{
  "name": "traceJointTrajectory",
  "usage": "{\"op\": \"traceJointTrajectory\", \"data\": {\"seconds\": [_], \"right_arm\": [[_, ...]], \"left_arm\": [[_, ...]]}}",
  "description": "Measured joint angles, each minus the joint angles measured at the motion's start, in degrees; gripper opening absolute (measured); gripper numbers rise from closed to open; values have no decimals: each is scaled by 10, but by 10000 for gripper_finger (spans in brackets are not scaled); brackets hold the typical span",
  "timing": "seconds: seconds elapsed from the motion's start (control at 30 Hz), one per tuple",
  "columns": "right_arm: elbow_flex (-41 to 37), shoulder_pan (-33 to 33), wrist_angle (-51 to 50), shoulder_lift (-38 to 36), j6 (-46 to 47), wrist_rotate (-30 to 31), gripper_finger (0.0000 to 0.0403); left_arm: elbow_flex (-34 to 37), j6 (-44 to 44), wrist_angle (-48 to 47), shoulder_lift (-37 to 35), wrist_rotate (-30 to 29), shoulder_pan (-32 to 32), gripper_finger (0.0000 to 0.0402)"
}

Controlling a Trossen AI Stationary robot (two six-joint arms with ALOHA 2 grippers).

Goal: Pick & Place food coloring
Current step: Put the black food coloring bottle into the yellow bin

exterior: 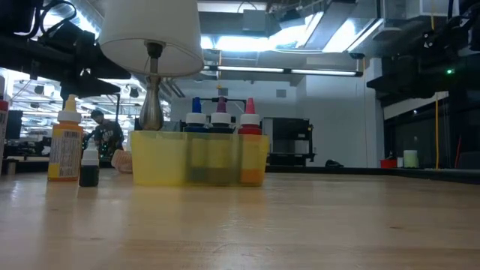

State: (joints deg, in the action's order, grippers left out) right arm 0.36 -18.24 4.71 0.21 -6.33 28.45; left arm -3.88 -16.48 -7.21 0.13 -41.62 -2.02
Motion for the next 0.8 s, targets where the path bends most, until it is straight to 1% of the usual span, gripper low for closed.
{"op": "traceJointTrajectory", "data": {"seconds": [0.13, 0.2, 0.3, 0.4, 0.5, 0.63, 0.73, 0.8], "right_arm": [[0, 0, 0, 0, 0, 0, 236], [0, 0, 0, 0, 0, 0, 236], [0, 0, 0, 0, 0, 0, 236], [0, 0, 0, 0, 0, 0, 236], [0, 0, 0, 0, 0, 0, 236], [0, 0, 0, 0, 0, 0, 236], [0, 0, 0, 0, 0, 0, 236], [0, 0, 0, 0, 0, 0, 236]], "left_arm": [[0, -50, 0, 0, 26, 0, 311], [0, -63, 1, 0, 51, 0, 311], [-9, -12, 11, 2, 70, 0, 311], [-44, 33, 3, 21, 81, 0, 312], [-91, 46, -36, 56, 88, 1, 313], [-169, 14, -103, 116, 110, 1, 315], [-231, -14, -159, 180, 143, 4, 321], [-266, -30, -179, 224, 166, 12, 327]]}}
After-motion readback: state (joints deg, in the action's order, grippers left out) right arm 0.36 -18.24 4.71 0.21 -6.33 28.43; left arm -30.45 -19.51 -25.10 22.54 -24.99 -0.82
